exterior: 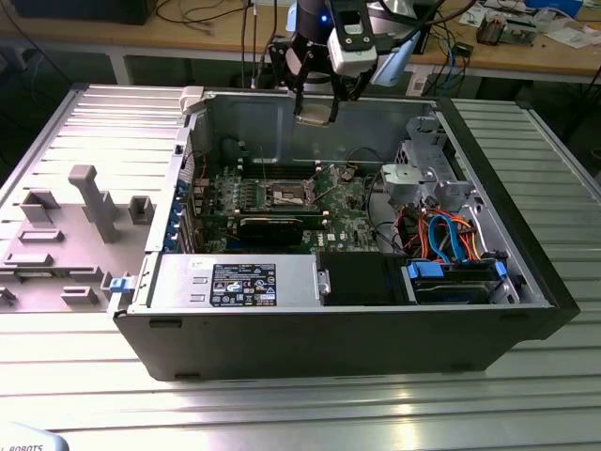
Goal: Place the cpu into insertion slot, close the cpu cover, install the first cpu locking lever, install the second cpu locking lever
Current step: 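Place the cpu into insertion slot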
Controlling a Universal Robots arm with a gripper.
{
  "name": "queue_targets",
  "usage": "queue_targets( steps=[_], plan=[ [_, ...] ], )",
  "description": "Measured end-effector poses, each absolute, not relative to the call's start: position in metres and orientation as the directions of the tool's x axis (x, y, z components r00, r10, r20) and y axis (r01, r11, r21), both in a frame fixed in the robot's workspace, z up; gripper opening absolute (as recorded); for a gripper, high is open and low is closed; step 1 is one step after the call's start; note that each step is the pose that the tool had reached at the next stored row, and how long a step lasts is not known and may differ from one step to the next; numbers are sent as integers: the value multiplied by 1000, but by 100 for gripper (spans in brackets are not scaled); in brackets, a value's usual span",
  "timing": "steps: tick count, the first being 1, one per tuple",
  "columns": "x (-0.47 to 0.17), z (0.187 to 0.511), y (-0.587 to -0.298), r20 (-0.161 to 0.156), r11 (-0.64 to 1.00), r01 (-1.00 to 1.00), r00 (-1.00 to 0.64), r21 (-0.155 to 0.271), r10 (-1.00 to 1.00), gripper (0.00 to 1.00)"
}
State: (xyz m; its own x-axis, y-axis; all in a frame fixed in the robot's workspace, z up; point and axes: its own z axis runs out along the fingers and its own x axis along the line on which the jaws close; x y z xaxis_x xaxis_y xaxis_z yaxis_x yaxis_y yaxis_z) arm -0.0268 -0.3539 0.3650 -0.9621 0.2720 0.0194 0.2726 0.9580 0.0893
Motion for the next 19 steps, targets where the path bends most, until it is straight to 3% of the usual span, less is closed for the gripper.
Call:
queue_targets(
  steps=[19],
  plan=[
    [-27,365,-354,19,931,355,-935,89,355,54]
  ],
)
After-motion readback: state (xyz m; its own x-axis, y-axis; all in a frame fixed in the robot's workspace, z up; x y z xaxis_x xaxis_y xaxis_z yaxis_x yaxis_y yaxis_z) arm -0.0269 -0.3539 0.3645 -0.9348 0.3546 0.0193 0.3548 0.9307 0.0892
